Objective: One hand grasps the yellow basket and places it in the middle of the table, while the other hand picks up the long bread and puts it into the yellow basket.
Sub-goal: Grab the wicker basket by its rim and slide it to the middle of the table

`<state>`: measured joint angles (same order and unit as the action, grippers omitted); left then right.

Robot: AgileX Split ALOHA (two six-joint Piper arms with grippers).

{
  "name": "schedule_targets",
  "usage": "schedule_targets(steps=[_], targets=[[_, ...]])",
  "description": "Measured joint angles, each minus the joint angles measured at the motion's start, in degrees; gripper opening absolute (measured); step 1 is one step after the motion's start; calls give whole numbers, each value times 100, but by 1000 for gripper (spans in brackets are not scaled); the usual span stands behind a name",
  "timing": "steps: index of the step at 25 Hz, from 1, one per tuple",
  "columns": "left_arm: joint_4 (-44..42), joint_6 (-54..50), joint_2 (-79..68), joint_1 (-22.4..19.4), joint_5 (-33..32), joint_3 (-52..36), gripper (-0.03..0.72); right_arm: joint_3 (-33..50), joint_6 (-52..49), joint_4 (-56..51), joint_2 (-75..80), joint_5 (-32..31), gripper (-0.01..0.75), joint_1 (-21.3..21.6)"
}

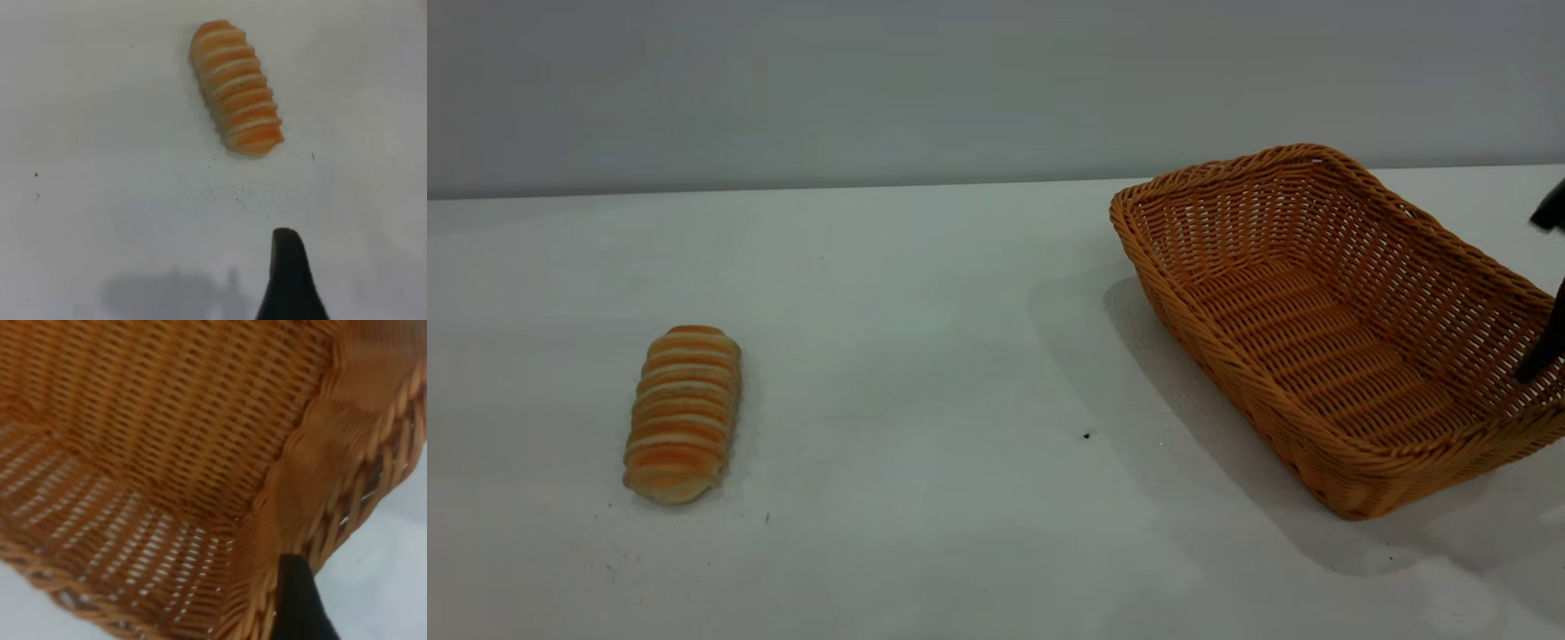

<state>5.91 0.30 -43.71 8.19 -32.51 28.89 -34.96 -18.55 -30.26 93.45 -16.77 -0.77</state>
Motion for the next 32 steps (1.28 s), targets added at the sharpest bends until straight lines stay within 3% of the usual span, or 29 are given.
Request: schedule_targets(steps=[7,17,20,25,32], targets=[[0,0,0,0,31,0,556,-206,401,-359,673,144,492,0],[0,0,0,0,54,0,556,-480,1356,-1467,1483,500,332,0],[0,0,0,0,56,0,556,-673,1675,-1617,1698,354,271,20],[0,0,0,0,66,0,556,-1041,2457,-1660,1827,93,89,21],[0,0,0,0,66,0,556,-1568,3161,-1436,1913,-872,89,21]])
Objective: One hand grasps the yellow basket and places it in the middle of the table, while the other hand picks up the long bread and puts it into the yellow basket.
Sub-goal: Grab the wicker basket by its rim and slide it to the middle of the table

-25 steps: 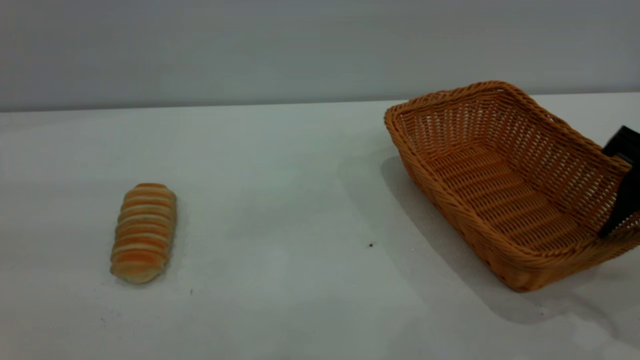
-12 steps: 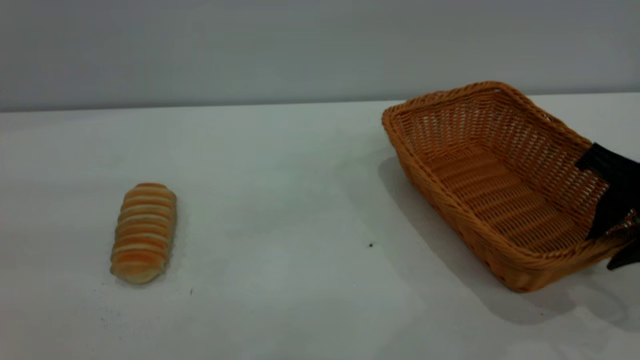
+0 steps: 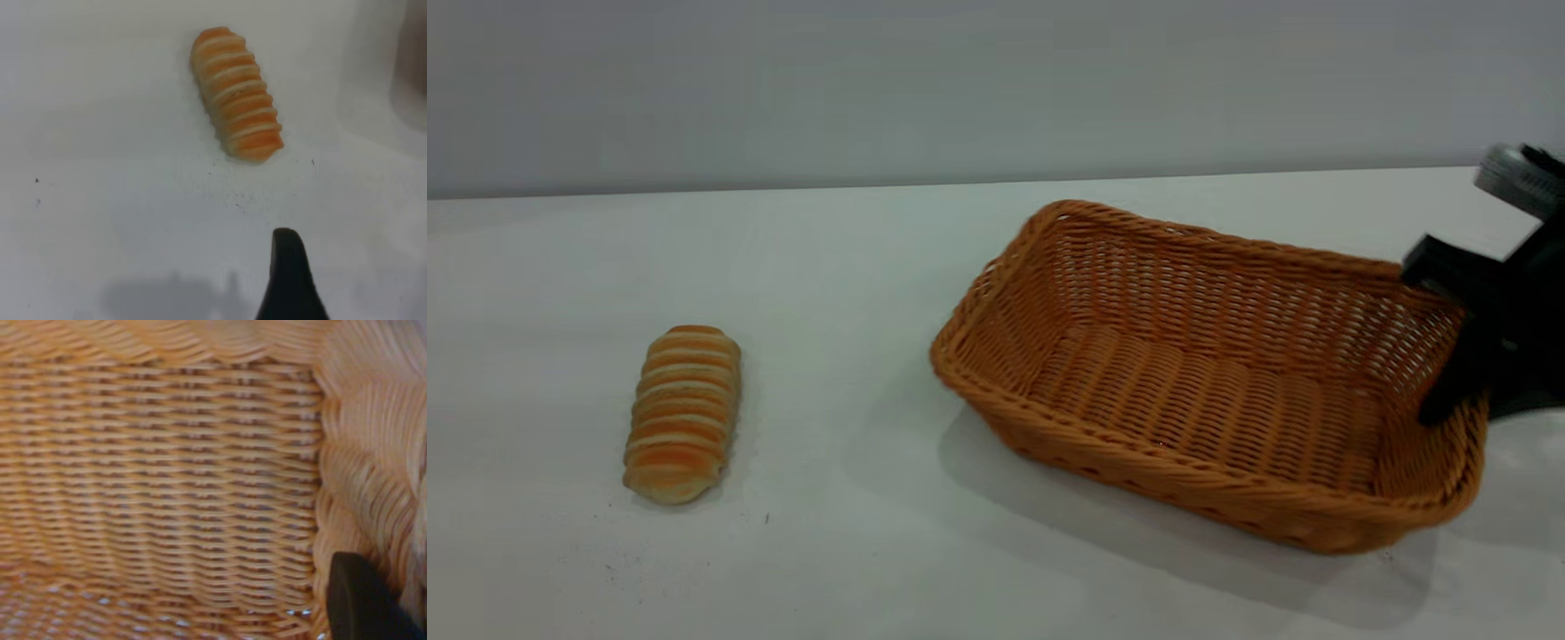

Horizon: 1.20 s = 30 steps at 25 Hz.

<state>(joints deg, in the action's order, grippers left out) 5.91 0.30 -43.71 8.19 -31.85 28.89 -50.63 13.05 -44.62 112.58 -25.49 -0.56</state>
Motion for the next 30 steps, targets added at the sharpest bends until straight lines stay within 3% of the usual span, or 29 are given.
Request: schedule_targets(steps=[7,15,21,24,30], targets=[[0,0,0,0,0,0,556,-554,936,-295,25,-985,89,-308],[0,0,0,0,-16,0,556,-840,1336,-683,166,-572,89,-1226],[4,0,0,0,-16,0,556,-1069,1453,-682,560,-184,95,-1371],[4,0,0,0,-16,0,556,-1104,1674,-682,650,38,177,-1371],[6,-30,-43,0,-16,0,556,-1121,2150,-682,611,244,568,-1371]])
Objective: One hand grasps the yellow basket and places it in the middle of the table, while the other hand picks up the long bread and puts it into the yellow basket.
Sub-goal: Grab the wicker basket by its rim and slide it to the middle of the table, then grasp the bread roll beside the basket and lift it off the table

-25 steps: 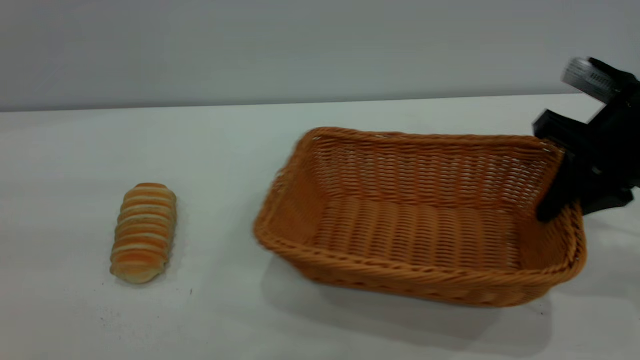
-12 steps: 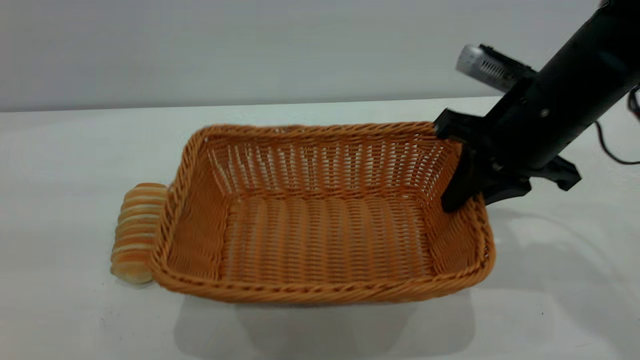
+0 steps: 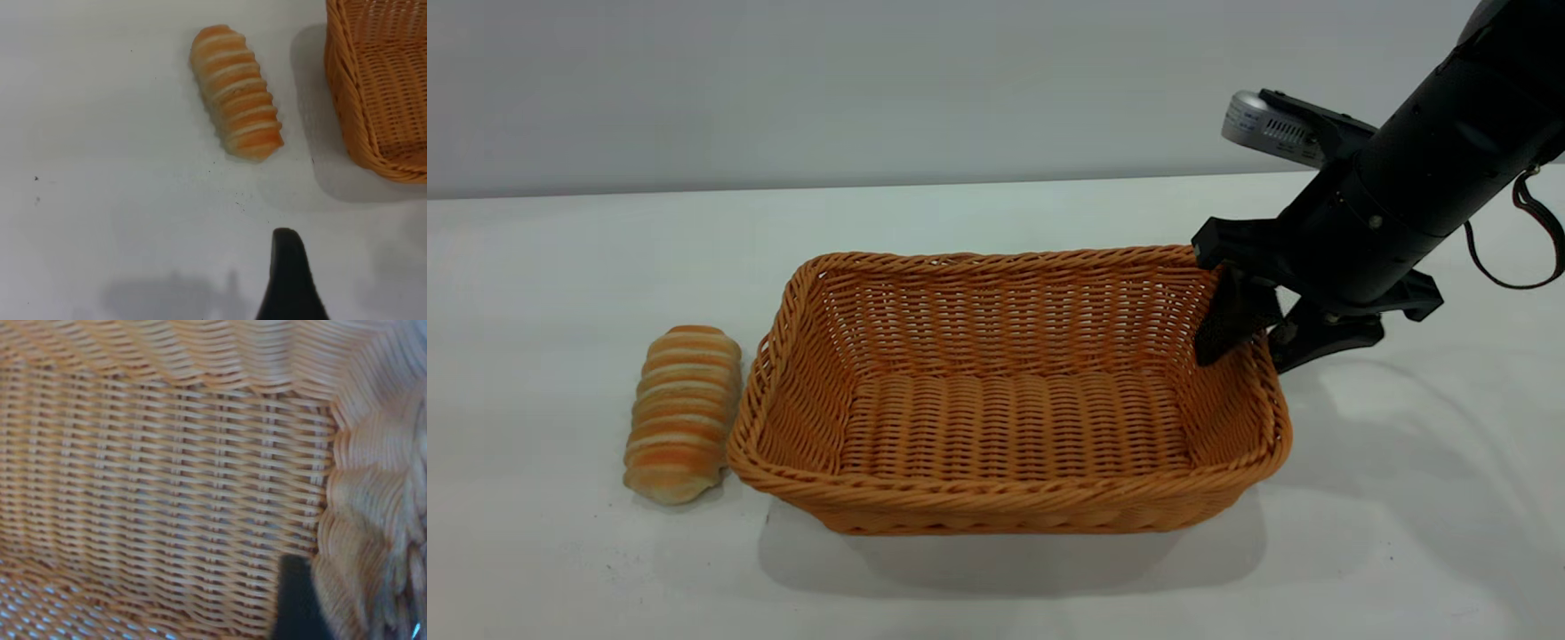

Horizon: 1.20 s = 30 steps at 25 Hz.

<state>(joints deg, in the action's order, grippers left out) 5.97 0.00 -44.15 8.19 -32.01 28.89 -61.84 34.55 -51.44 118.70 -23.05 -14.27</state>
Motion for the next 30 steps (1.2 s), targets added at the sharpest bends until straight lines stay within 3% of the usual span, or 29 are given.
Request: schedule_targets(steps=[3,6,15,20,30], targets=[[12,0,-244,0,5,0,556,0,400,0,-127,-73,674,0],[32,-48,-710,0,87,0,556,0,817,13,-423,-256,693,0],[169,-406,-1991,0,1367,7,556,0,976,220,-1995,-784,579,0],[191,-419,-2819,0,1708,229,556,0,791,739,-2867,-1156,565,0],[191,-419,-4885,0,2190,1295,556,0,70,1554,-4507,-2875,565,0]])
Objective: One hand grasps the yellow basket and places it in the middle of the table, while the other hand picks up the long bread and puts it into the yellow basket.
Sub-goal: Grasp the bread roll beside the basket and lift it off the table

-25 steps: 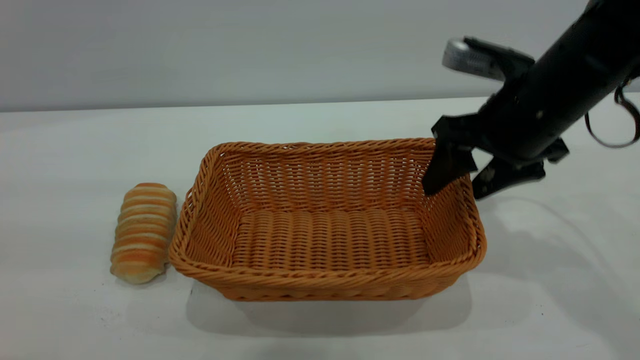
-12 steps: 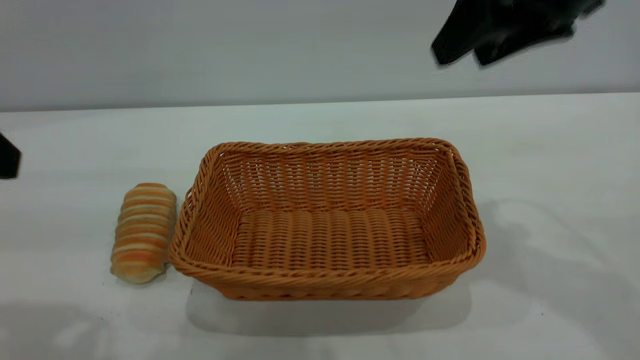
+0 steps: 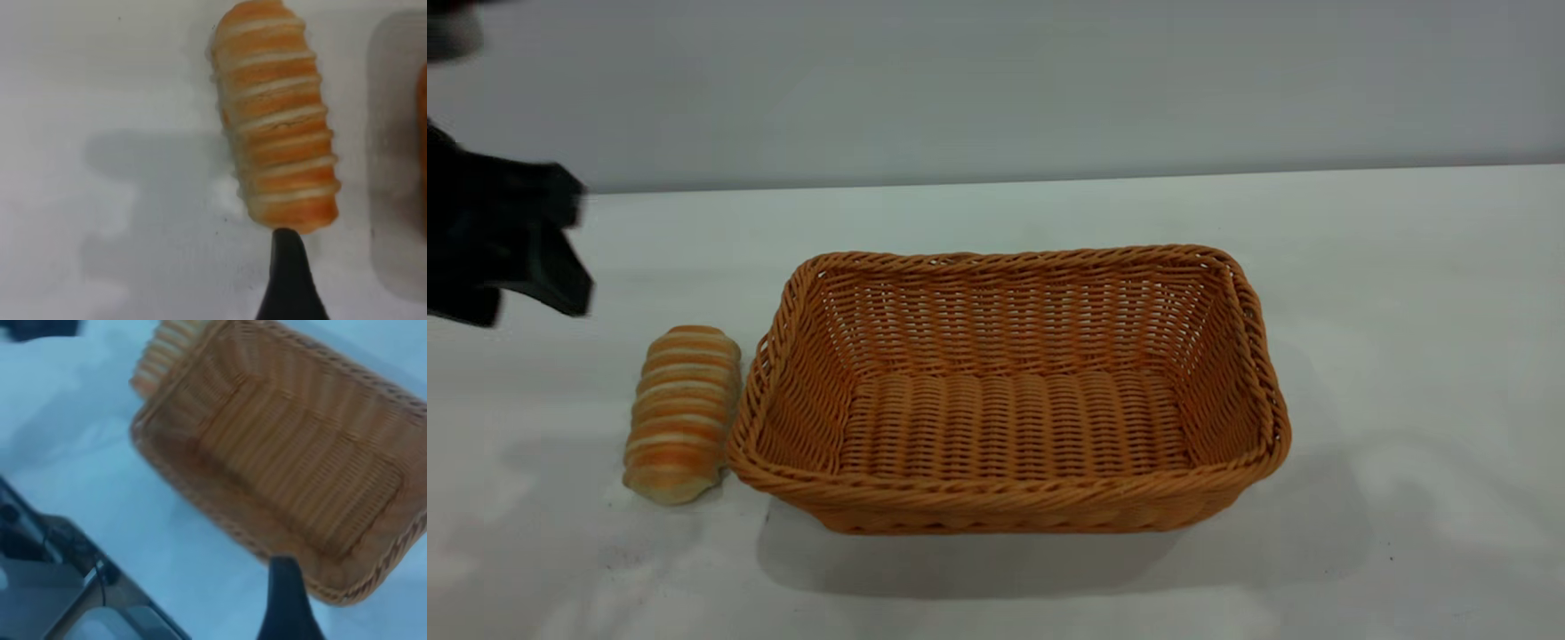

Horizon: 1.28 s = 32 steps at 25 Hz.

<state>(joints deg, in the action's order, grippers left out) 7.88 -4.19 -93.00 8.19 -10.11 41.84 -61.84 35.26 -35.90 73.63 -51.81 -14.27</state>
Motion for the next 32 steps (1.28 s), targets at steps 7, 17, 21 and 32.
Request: schedule_targets(steps=[7,17,21,32], targets=[[1,-4,-1405,0,12,845,556,0,-128,170,-1309,-655,565,0],[218,-4,-2680,48,-63,1961,556,0,-284,211,-2254,-1351,565,0],[373,-4,-3063,117,-278,2250,556,0,-291,212,-2311,-1386,565,0],[339,18,-3478,118,-376,2426,363,0,-295,224,-2311,-1392,563,0]])
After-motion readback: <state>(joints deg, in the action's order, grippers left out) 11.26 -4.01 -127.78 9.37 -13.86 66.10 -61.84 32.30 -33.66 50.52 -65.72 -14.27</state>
